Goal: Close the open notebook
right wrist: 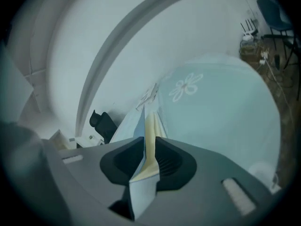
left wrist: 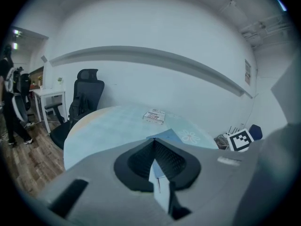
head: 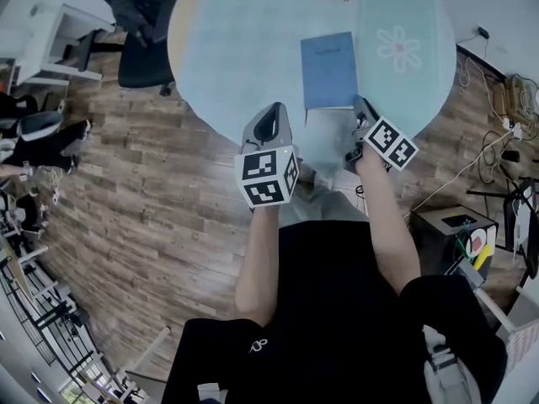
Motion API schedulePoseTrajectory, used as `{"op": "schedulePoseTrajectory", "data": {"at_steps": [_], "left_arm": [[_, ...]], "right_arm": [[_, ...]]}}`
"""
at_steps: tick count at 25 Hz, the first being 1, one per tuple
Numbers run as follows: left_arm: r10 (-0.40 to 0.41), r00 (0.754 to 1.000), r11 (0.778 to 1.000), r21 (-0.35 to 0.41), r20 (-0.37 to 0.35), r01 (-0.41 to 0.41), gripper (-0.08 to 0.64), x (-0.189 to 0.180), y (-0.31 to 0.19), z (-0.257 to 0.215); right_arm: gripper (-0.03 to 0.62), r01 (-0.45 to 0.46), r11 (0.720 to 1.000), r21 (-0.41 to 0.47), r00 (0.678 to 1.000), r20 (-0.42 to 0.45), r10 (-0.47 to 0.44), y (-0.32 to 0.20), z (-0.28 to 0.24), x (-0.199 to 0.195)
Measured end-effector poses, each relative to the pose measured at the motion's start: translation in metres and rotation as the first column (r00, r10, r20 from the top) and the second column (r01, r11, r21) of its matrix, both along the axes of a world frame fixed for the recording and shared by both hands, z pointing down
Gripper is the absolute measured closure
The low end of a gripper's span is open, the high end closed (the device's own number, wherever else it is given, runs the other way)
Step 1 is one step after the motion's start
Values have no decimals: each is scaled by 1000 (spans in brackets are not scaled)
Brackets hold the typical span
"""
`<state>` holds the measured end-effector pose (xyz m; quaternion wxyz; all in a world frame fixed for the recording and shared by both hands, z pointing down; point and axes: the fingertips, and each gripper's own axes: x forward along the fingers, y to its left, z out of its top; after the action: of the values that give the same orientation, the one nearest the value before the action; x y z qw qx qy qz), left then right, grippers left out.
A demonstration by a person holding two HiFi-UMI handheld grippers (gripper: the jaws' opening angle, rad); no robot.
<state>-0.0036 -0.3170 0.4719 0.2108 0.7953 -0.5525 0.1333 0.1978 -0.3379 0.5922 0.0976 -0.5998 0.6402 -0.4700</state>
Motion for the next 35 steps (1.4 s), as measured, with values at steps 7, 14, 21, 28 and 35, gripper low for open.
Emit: {"op": "schedulePoseTrajectory", "data": {"at_steps": [7, 14, 21, 28, 35], "left_arm": [[13, 1000, 990, 142, -23, -10, 566, 19, -35, -55], [11, 999, 939, 343, -34, 2, 566, 36, -64, -133], [20, 998, 909, 417, -52, 4, 568, 44, -71, -162], [11, 1000, 910, 415, -24, -1, 569, 37, -72, -163], [39, 999, 921, 387, 8, -39, 569, 45, -62, -145]], "right_arm": [[584, 144, 904, 403, 951, -309, -13, -48, -157, 42], [584, 457, 675, 579, 826, -558, -81, -49, -279, -19], [583, 510, 633, 583, 799, -594, -97, -47, -302, -31], [583, 507, 646, 571, 793, -603, -89, -56, -301, -32], [583, 530, 640, 557, 782, -614, -113, -60, -295, -42]]}}
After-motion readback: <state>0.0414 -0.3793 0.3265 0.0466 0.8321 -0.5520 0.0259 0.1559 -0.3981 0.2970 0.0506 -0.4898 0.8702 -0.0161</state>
